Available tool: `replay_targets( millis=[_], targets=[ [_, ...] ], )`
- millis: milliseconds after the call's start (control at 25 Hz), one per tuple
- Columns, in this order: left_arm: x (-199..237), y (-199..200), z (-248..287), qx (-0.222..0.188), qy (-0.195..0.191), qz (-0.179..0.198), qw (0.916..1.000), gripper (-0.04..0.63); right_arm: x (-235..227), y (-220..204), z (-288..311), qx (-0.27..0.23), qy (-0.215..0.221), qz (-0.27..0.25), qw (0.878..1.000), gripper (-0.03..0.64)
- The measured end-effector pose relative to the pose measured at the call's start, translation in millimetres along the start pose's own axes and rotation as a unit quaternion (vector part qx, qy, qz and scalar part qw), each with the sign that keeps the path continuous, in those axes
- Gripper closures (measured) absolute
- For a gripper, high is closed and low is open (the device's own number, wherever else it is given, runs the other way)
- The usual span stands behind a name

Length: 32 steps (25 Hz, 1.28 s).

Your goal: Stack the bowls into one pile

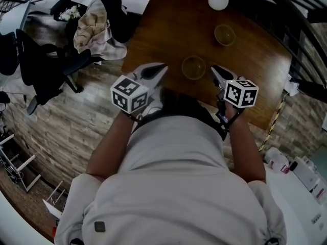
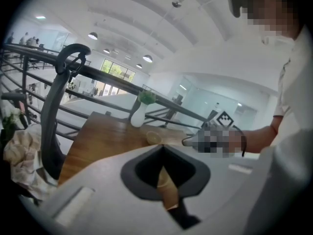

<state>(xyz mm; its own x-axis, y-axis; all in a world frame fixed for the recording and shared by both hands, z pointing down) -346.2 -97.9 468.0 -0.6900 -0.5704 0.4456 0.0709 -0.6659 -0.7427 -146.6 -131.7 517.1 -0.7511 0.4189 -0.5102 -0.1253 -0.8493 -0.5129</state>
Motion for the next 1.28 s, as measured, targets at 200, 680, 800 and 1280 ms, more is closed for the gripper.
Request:
replay_targets(
  millis=[200, 680, 800, 1280],
  targets=[
    [-12.3, 4.6, -24.8, -0.02, -0.006, 0.005, 0.9998, 0.591, 27.2, 3.4, -17.8, -0.03, -0.004, -0.009, 0.999, 0.606],
    [-23.3, 25.5, -66.9, -0.06, -0.011, 0.024, 0.9979, 0.591, 65.9, 10.8, -46.2, -0.066, -0.012, -0.02, 0.998, 0.609],
    [-25.5, 26.2, -64.7, -0.06, -0.016, 0.025, 0.9978, 0.591, 63.0, 9.4, -51.7, -0.07, -0.017, -0.015, 0.997, 0.609],
    [-59.9, 52.6, -3.1, -0.044, -0.051, 0.046, 0.9967, 0.591, 9.7, 8.3, -102.7, -0.099, -0.041, 0.005, 0.994, 0.609]
  ],
)
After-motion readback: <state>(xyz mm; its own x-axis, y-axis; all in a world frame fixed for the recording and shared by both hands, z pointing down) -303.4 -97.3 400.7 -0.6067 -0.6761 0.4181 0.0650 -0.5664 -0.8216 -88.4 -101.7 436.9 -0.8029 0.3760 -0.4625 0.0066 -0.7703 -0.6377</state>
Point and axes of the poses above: the fingertips, and each gripper's own axes: z forward along the fingers, x to its left, y out of its top, the point moved 3 cm from there along -z, backward along the fingers, and after that the axes turned 6 degrees about x, right-handed, at the moved point
